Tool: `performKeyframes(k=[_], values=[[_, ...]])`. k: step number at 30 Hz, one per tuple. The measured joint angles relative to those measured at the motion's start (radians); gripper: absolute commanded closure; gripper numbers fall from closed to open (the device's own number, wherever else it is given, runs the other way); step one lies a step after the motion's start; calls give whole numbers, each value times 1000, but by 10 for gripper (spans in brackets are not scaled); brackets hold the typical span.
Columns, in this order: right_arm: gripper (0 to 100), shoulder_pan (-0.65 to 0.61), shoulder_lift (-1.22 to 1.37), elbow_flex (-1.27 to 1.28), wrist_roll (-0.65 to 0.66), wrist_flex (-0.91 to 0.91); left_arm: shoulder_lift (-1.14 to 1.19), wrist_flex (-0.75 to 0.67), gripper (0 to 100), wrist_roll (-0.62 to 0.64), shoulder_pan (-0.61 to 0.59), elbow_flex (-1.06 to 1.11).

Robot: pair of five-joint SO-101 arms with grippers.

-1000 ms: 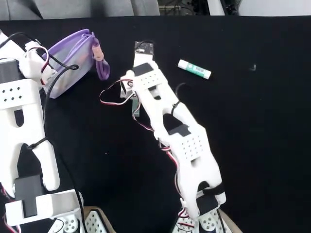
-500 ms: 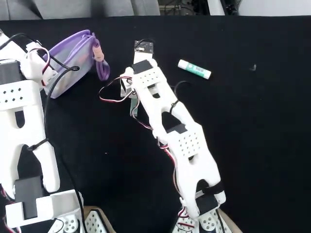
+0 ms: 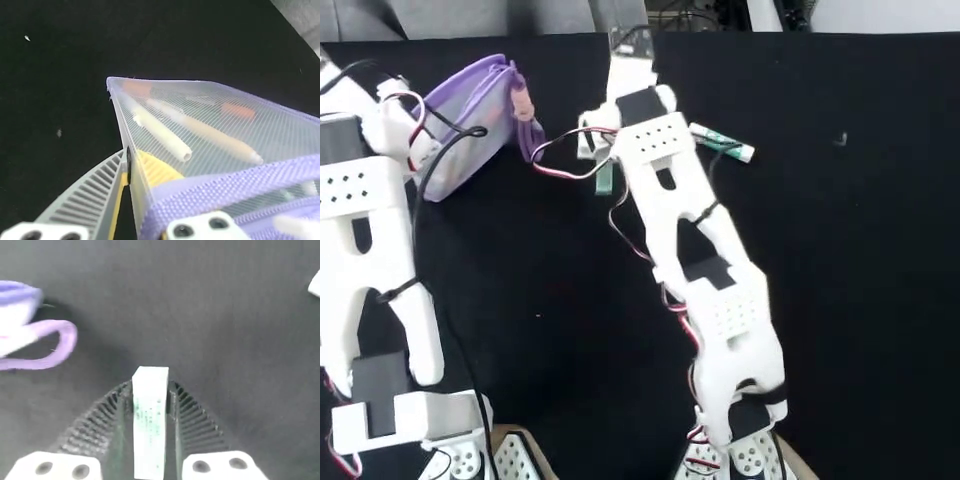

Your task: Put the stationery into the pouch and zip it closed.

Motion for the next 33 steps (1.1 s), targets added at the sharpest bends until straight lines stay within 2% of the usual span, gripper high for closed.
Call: performKeyframes(k=[8, 14, 22, 33], values=[[949, 91, -180, 0, 5, 0, 2, 12, 970, -28, 120, -38], [949, 196, -324, 0, 5, 0, 2, 12, 970, -31, 135, -48], [949, 206, -460, 0, 5, -89, 2, 12, 970, -31, 155, -48], [949, 206, -620, 0, 5, -97, 3, 12, 970, -31, 281, -48]])
